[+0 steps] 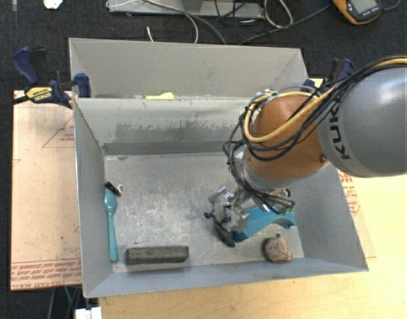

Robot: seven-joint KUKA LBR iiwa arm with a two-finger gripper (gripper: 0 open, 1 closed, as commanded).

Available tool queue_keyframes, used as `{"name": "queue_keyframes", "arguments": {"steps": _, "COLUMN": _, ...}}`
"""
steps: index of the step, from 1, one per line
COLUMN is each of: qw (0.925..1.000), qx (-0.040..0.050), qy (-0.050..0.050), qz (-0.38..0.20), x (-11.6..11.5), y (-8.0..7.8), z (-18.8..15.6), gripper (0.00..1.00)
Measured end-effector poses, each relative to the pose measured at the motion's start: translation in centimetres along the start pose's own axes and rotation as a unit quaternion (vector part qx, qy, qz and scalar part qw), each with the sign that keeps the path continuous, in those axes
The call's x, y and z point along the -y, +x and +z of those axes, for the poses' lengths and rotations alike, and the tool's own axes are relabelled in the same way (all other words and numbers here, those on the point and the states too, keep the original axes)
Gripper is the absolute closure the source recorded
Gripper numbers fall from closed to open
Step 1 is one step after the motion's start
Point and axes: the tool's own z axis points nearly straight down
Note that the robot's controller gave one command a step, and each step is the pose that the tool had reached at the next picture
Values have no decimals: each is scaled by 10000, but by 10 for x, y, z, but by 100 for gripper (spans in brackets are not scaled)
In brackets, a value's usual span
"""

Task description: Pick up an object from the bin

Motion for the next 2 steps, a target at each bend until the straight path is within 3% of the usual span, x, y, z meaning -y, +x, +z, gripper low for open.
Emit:
{"name": "queue_keyframes", "arguments": {"steps": 1, "qw": 9949, "qx": 39, "qy": 14, "qz": -1006, "x": 9, "y": 1, "z": -28, "gripper": 100}}
{"name": "queue_keyframes", "arguments": {"steps": 2, "qw": 10000, "qx": 21, "qy": -7, "qz": -28, "x": 13, "y": 3, "z": -91, "gripper": 100}}
